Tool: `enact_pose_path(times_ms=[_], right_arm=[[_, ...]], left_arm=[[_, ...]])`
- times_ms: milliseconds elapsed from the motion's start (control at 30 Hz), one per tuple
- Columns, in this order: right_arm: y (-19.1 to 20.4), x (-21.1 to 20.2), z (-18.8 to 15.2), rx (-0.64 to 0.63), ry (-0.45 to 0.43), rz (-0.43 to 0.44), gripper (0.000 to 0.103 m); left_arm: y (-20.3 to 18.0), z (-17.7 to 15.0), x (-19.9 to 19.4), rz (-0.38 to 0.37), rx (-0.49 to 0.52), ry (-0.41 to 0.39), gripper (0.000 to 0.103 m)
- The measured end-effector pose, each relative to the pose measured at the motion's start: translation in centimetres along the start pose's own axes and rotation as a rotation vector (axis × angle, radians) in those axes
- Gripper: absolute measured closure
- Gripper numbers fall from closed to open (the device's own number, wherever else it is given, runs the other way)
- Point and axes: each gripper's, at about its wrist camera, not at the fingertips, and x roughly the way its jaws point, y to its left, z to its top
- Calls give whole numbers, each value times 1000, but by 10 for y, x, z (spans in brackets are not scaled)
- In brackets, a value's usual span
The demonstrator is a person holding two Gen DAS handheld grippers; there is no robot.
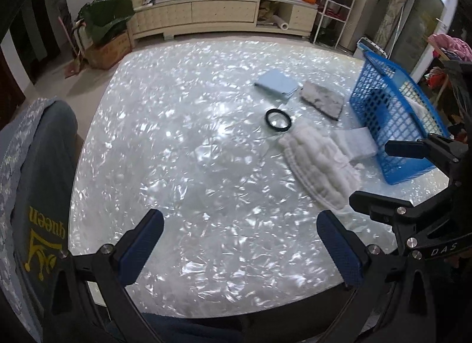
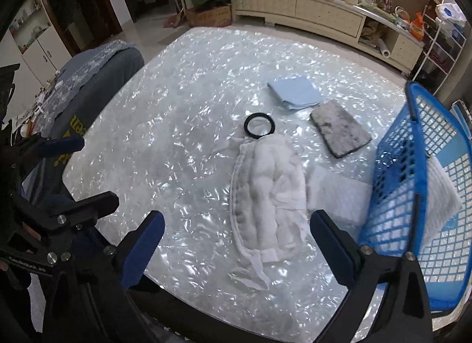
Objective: Organize soft objects
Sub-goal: 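Move the right gripper over the white gauze cloth, then grasp the white gauze cloth with the right gripper and lift it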
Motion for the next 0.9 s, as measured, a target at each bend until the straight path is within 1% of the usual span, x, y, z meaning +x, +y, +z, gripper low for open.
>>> enact_pose_path(times_ms=[200,400,467,533,600,667,700,733,800,900], right_arm=[[-1,25,5,3,55,7,4],[-8,55,13,29,108,-2,9],[-11,65,13,39,125,-7,16],[-16,76,12,55,144,-22,26],[-20,87,9,67,171,-14,30],[-21,94,7,65,180,-29,31],[-21,96,7,63,177,-36,32],[-20,97,7,58,170,-45,36],[-19,98,9,43,164,-71,41],[-16,99,8,20,160,-83,43]], left_arm=[[17,2,27,30,-37,27,0],[26,7,50,37,-47,50,0],[28,9,58,28,-58,68,0],[29,10,63,18,-57,75,0],[28,11,67,21,-44,72,0],[26,12,71,34,-31,74,0],[25,12,74,41,-24,76,0],[24,11,76,44,-18,80,0],[23,10,80,45,-11,89,0],[21,8,82,48,-6,91,0]])
